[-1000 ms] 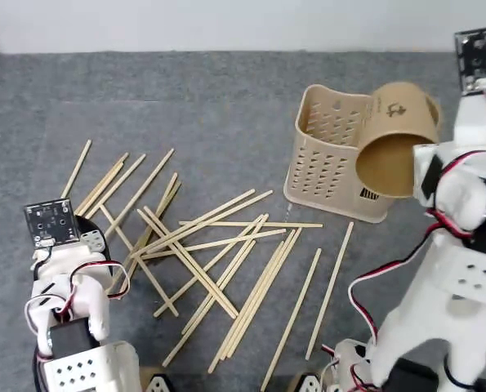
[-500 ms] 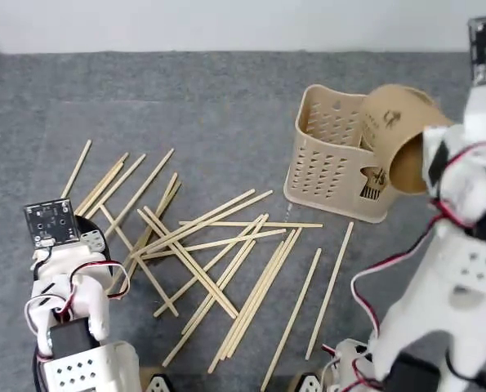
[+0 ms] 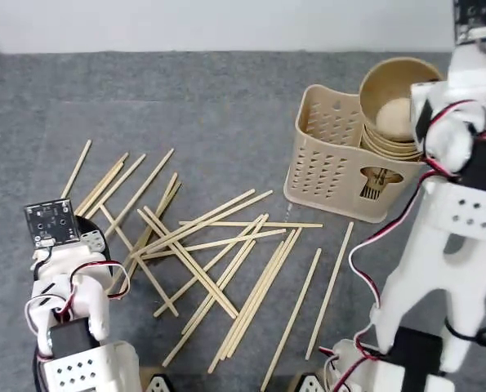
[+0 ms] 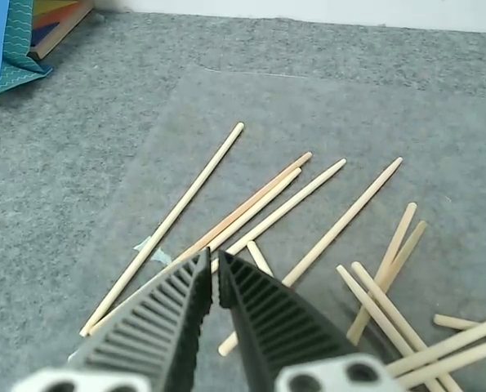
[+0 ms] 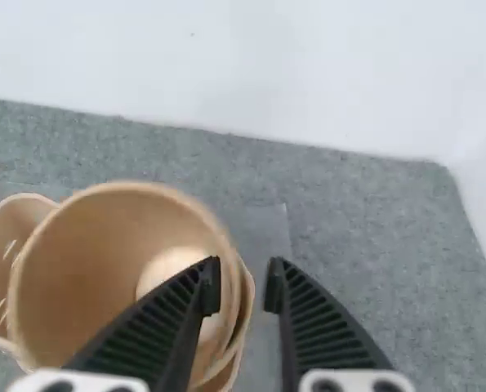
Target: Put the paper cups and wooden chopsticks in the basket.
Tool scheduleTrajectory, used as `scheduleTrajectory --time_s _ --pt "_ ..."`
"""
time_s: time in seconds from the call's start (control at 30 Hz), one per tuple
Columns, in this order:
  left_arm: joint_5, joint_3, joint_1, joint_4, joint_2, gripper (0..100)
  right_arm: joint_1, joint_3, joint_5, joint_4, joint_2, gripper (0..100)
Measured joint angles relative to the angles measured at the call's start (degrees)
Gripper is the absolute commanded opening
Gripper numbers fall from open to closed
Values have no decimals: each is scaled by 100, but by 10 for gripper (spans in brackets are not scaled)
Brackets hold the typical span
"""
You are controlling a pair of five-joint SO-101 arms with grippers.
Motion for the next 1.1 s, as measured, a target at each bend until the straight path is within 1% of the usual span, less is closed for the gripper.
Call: scheduleTrajectory --time_s 0.3,0.4,0.53,0.63,0.73,0.97,1.1 --pt "0 0 0 0 0 19 -18 0 0 -519 545 71" --pt "0 0 0 0 0 19 -18 0 0 -536 624 68" --pt "0 0 0 0 0 19 -246 0 0 -18 624 65" --pt "0 0 0 0 0 19 -404 26 0 554 668 8" --pt "0 0 0 0 0 19 -396 167 0 870 738 12" --pt "0 26 0 0 0 19 -316 1073 -9 826 1090 8" --pt "0 202 149 -202 0 19 -281 1099 -9 695 1090 8"
